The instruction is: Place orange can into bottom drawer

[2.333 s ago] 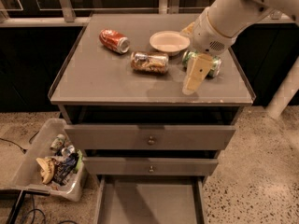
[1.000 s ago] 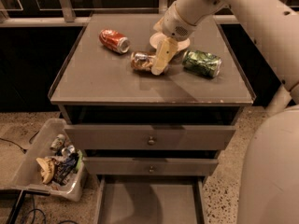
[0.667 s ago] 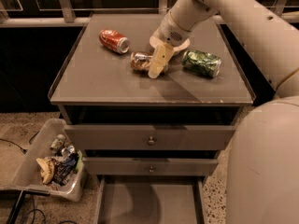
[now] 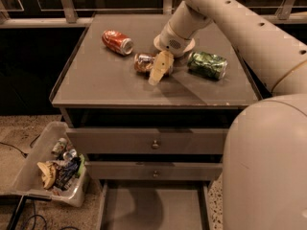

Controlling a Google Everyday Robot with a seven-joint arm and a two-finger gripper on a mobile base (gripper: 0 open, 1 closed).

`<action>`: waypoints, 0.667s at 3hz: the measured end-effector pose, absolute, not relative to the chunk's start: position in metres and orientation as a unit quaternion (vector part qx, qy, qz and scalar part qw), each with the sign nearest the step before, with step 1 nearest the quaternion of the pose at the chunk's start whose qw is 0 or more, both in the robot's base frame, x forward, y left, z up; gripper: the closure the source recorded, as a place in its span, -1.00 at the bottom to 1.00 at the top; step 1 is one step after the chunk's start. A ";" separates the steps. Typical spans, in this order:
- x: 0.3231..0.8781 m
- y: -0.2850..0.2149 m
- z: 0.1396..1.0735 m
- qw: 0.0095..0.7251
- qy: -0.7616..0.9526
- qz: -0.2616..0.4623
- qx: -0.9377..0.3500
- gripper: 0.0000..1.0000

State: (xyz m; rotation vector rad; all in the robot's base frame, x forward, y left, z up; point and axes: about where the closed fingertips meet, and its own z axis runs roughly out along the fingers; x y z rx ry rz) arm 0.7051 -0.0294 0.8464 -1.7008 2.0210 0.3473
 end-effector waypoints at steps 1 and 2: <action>0.705 -0.029 0.846 0.236 0.737 0.127 -0.620 -0.62; 0.705 -0.029 0.846 0.236 0.737 0.127 -0.620 -0.16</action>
Offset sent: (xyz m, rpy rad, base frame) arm 0.0000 0.0001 -0.0001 0.0001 0.0002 -0.0001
